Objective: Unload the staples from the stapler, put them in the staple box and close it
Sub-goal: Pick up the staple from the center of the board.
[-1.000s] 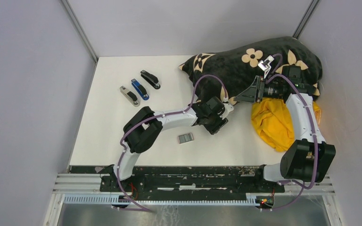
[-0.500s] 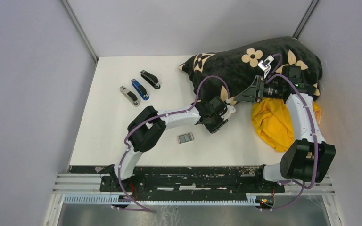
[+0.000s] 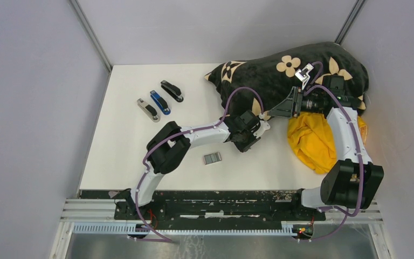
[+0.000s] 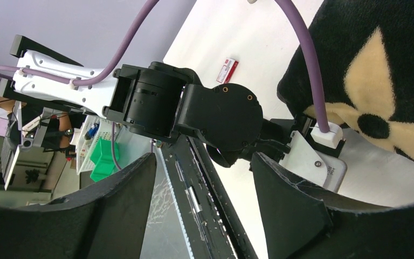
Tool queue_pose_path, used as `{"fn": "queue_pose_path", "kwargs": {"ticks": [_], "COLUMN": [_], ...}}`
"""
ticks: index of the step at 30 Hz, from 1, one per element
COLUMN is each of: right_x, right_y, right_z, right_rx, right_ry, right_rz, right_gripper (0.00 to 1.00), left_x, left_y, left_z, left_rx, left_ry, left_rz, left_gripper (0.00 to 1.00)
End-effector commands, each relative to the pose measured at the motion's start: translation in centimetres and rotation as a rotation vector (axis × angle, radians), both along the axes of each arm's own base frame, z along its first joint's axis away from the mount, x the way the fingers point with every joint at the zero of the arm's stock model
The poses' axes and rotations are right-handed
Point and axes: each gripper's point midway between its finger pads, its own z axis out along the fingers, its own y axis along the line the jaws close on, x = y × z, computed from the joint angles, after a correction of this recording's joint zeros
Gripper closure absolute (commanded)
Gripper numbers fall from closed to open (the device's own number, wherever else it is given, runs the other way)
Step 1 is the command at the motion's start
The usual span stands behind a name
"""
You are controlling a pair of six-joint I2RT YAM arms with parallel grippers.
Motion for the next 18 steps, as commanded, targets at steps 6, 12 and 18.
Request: {"fn": "queue_pose_path", "kwargs": {"ticks": [6,12,18], "right_x": [0.1,0.2,0.0], "right_y": [0.1,0.1,0.5], "right_z": [0.5,0.2,-0.4], "right_rx": [0.028,0.015,-0.033], "right_ry": [-0.032,-0.033,-0.048], "right_rz": [0.019,0.013,0.012], "right_gripper": [0.28,0.28,0.28], "left_x": [-0.8,-0.9,-1.5], "left_y": [-0.8,-1.0,-0.7], "left_z": [0.1,1.7,4.5], "left_rx": [-0.021,-0.105,-0.247], "left_ry": [0.024,0.014,0.001], "left_rz": [-0.051,0.008,0.083], "left_gripper": [0.75,0.81,0.86]}}
